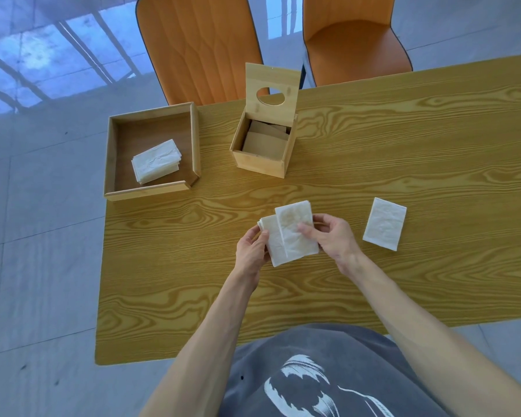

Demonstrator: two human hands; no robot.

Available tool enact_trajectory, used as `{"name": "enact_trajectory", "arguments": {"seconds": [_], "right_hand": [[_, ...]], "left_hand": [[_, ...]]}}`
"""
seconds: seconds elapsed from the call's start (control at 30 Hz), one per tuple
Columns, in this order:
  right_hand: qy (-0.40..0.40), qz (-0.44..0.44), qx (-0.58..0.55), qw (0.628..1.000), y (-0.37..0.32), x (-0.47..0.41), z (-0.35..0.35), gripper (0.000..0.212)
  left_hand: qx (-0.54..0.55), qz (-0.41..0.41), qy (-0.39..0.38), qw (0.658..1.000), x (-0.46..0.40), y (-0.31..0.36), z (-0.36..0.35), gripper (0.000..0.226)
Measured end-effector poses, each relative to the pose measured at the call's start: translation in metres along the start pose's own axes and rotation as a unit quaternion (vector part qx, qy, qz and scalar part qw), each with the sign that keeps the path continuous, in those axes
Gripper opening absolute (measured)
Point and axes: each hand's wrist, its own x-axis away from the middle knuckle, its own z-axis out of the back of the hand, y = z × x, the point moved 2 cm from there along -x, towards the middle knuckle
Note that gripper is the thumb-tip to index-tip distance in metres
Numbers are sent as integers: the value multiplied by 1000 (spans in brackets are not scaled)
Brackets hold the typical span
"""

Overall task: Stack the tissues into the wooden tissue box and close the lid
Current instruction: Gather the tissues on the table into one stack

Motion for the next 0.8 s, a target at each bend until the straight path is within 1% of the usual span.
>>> {"name": "enact_trajectory", "arguments": {"seconds": [0.17,0.43,0.53,0.67,0.73,0.8], "right_hand": [[-2,0,32,999,12,-3,-19,29],[27,18,126,991,15,-5,-31,34],[44,41,191,980,15,-5,-32,33],[84,57,288,952,18,-4,-33,37],[104,70,329,936,16,0,-34,38],[120,84,345,927,15,2,-31,38]], "left_hand": [[6,3,-3,1000,-1,-1,1,27],[2,7,-4,1000,-1,-2,3,26],[5,5,-4,1000,-1,-3,4,26],[11,5,-8,1000,0,-4,4,29],[-11,-6,1,1000,-1,-6,4,28],[-30,-16,15,999,-2,-8,3,32]]}}
